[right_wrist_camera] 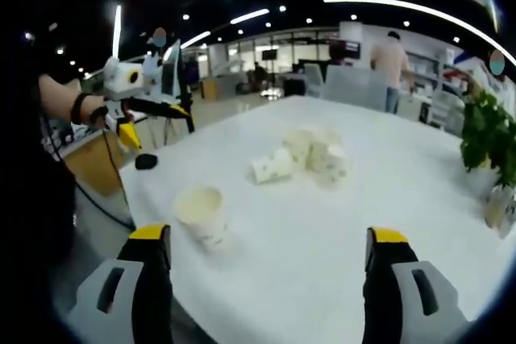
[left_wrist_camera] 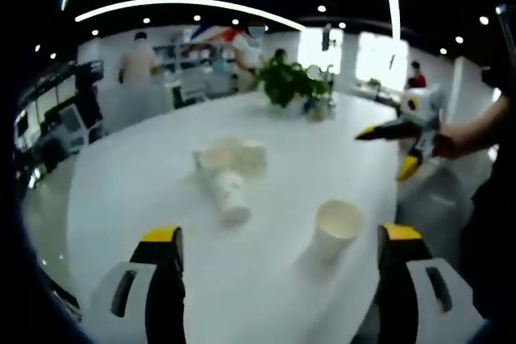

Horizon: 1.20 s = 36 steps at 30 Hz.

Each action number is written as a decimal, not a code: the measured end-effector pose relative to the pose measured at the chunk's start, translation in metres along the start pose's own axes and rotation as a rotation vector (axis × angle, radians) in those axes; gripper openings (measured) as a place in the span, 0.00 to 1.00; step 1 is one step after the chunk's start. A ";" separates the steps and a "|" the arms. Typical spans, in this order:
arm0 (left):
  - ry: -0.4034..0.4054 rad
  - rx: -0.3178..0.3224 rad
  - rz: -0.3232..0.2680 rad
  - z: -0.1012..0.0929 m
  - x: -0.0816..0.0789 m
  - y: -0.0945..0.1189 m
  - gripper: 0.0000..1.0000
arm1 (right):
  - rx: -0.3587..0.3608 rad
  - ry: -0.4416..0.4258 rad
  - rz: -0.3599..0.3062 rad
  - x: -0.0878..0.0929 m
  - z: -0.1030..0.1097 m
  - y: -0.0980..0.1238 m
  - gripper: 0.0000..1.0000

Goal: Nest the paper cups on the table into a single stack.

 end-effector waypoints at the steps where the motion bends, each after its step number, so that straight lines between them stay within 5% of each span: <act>1: -0.006 -0.009 -0.012 0.000 -0.001 0.001 1.00 | -0.007 0.007 -0.005 -0.003 -0.002 -0.002 1.00; 4: 0.014 0.000 -0.056 -0.002 -0.005 0.004 1.00 | -0.015 0.032 -0.011 -0.011 -0.012 -0.006 1.00; 10: 0.001 -0.030 -0.024 0.001 0.002 0.010 1.00 | -0.060 0.035 -0.039 -0.028 -0.026 -0.018 0.94; 14: -0.017 -0.061 -0.114 0.005 -0.009 0.017 0.99 | -0.065 0.059 -0.054 -0.039 -0.030 -0.027 0.93; 22: 0.041 -0.068 -0.126 0.010 -0.016 0.017 0.99 | -0.109 0.053 -0.041 -0.038 -0.030 -0.045 0.97; 36: -0.016 -0.082 -0.125 0.015 -0.017 0.011 0.99 | -0.184 -0.004 -0.039 -0.047 -0.043 -0.076 0.91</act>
Point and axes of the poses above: the point that each gripper's makers call its tool centre point, and the gripper's own axes: y roughly backward along the fingers, z roughly to its left, x roughly out of its underside, the point moved 5 cm from there along y, roughly backward along the fingers, and after that the axes turned 2 degrees about -z, right-handed, at the moved point
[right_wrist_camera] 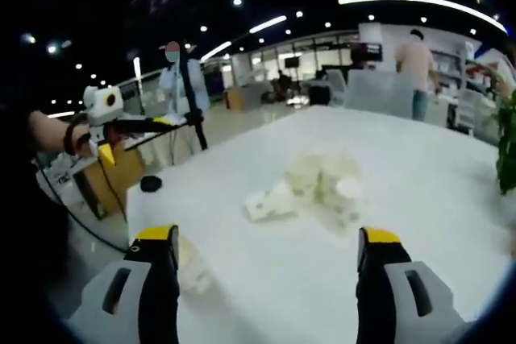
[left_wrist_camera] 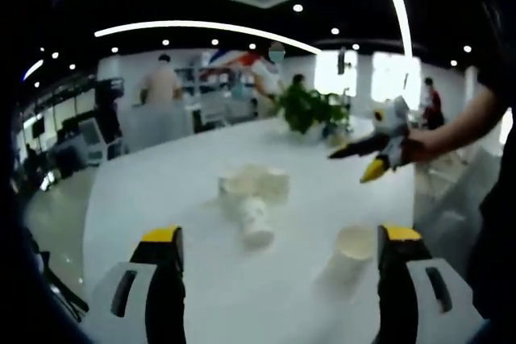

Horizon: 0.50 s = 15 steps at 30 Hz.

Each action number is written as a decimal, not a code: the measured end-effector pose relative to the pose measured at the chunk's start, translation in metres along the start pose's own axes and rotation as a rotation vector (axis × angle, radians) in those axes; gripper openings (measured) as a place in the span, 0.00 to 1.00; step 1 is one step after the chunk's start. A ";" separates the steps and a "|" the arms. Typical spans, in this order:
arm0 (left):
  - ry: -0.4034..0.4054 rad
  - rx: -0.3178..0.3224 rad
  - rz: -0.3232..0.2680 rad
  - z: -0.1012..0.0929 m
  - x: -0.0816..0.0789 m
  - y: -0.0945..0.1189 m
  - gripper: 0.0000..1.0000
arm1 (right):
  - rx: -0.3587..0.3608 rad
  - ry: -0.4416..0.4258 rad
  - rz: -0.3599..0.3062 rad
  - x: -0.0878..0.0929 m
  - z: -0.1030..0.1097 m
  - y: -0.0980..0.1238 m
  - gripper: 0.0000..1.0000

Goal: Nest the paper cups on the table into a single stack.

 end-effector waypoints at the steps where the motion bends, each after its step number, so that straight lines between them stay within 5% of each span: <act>1: 0.000 0.004 -0.003 -0.001 0.000 0.000 0.99 | -0.008 0.007 -0.003 -0.001 -0.001 -0.002 0.91; 5: 0.009 0.016 -0.011 -0.004 0.003 -0.003 0.99 | -0.050 -0.049 -0.043 -0.004 -0.005 -0.015 0.93; 9: 0.022 0.021 0.002 -0.007 0.009 -0.004 0.99 | -0.056 -0.061 -0.019 0.000 -0.012 -0.032 0.90; 15: 0.019 0.006 0.011 -0.004 0.014 -0.001 0.99 | -0.166 -0.068 -0.006 -0.001 -0.004 -0.058 0.84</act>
Point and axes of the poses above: the point that each gripper's makers call its tool centre point, and the gripper's own axes: y roughly backward along the fingers, z roughly to its left, x roughly out of its underside, the point moved 5 cm from there along y, roughly backward along the fingers, and after that the axes turned 2 degrees about -z, right-handed, at the moved point
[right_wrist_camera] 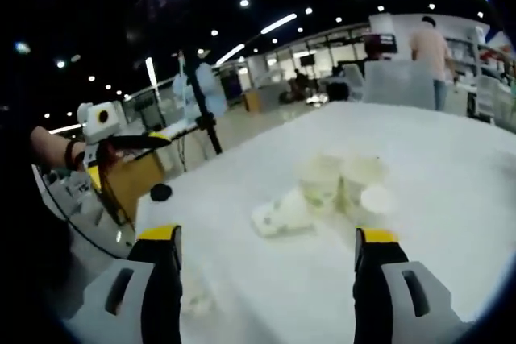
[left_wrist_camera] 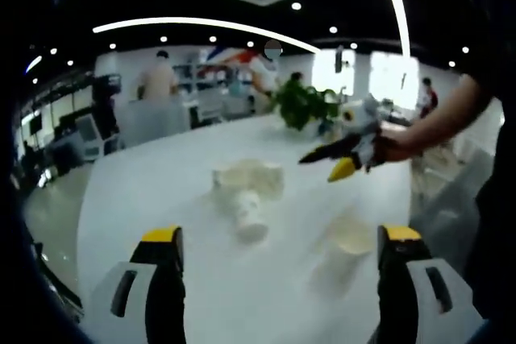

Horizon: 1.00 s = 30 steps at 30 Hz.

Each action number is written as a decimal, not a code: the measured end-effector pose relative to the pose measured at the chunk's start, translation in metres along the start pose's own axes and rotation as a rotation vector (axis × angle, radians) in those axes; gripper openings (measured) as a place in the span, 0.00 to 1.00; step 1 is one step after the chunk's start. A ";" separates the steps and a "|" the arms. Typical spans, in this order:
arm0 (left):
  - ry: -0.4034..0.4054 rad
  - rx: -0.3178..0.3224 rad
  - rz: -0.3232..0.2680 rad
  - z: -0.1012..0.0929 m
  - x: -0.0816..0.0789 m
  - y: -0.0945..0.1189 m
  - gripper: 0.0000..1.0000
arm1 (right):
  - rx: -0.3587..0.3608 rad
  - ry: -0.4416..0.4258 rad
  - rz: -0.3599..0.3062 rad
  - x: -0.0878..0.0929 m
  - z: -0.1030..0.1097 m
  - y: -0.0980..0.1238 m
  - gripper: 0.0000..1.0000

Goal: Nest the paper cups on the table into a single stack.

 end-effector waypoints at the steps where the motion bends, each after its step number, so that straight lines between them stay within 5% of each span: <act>1: 0.018 -0.004 -0.001 0.001 0.001 0.000 0.99 | -0.001 0.008 0.005 0.001 -0.002 -0.003 0.84; 14: 0.023 0.001 -0.004 -0.007 0.004 0.005 0.99 | -0.110 0.045 0.096 0.020 -0.016 -0.047 0.72; 30: 0.059 -0.013 0.019 -0.019 0.002 0.008 0.99 | -0.134 0.044 0.087 0.018 -0.021 -0.088 0.70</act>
Point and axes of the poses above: the point that each gripper's makers call its tool centre point, and the gripper's own axes: y roughly backward along the fingers, z roughly to its left, x roughly out of its underside, the point moved 5 cm from there along y, roughly backward along the fingers, and after that the axes turned 2 degrees about -z, right-handed, at the moved point
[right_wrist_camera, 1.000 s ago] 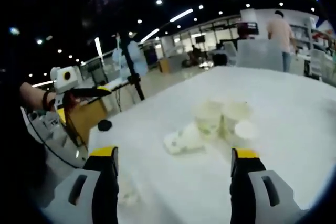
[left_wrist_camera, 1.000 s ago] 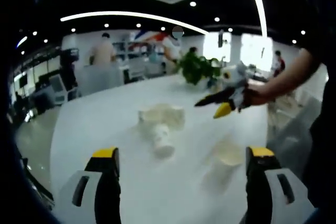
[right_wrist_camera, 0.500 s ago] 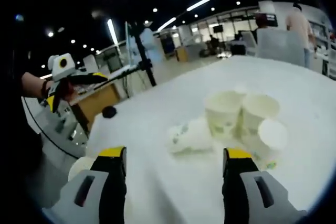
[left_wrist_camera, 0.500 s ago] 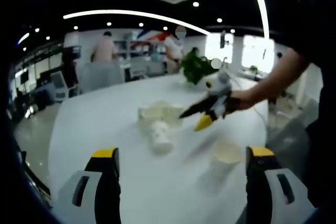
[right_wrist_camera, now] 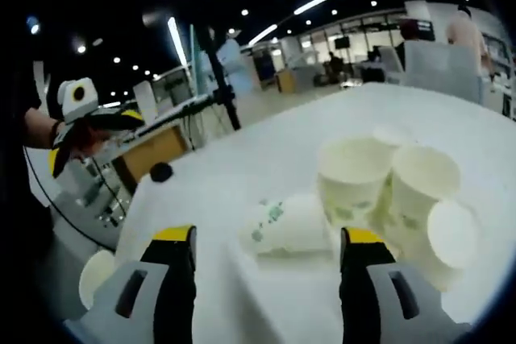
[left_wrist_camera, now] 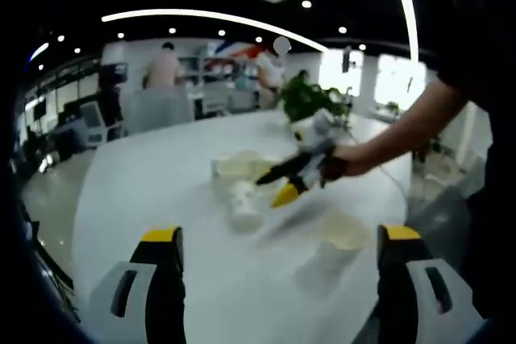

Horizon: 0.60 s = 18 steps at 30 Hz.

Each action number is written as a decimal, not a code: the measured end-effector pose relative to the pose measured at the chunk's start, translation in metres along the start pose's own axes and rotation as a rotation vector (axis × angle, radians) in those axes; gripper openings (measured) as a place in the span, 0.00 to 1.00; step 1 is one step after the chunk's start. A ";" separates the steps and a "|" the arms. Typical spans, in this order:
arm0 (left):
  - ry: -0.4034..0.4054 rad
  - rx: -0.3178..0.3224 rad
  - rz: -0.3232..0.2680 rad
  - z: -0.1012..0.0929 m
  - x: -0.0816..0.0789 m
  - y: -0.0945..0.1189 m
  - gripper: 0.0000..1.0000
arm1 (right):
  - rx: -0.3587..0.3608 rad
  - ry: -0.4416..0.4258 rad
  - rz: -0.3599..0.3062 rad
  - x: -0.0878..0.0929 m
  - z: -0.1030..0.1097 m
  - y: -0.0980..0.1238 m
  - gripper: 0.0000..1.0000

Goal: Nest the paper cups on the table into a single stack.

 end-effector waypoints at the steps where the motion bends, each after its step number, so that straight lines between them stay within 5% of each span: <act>1: 0.001 -0.002 -0.001 0.000 0.000 0.000 0.99 | -0.001 0.003 -0.001 0.000 0.000 -0.002 0.70; 18: 0.025 0.005 -0.004 -0.002 -0.004 0.000 0.99 | -0.047 -0.057 -0.029 0.002 0.011 -0.007 0.55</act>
Point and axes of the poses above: the point that each gripper's makers call its tool centre point, and the gripper's own axes: y roughly backward along the fingers, z roughly to its left, x roughly out of its underside, the point moved 5 cm from there along y, roughly backward along the fingers, and after that the axes turned 2 degrees about -z, right-handed, at the moved point
